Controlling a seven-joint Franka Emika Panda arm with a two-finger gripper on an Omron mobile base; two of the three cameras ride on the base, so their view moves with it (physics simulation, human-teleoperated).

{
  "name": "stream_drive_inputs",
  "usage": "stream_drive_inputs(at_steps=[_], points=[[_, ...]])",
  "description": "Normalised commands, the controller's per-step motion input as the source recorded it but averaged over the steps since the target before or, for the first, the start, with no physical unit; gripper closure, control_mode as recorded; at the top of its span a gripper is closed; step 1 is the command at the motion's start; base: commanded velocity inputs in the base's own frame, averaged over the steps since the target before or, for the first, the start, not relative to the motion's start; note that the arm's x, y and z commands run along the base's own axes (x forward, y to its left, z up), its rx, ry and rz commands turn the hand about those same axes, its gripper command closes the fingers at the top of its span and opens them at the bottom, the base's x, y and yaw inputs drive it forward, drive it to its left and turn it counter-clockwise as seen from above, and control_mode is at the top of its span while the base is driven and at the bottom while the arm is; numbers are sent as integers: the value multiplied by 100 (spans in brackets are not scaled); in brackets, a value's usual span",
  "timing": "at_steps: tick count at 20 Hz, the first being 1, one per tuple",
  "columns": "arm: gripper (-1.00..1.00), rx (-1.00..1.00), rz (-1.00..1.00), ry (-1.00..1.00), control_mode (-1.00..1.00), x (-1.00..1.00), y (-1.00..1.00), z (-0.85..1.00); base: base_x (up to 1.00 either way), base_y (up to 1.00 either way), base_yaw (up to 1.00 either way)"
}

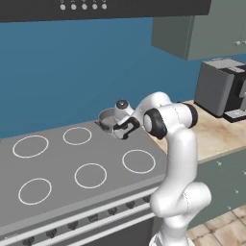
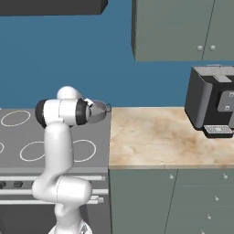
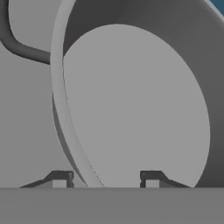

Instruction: Move the pot and pan from the stove into the sink.

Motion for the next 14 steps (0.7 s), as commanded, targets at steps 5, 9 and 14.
stream_drive_inputs(at_steps=[5,9,14], points=[[100,0,-1,1,-100,-2,-1,65,0,0,0],[100,0,0,5,-100,-25,-5,94,0,0,0],[100,0,0,7,-100,-42,-11,100,0,0,0]])
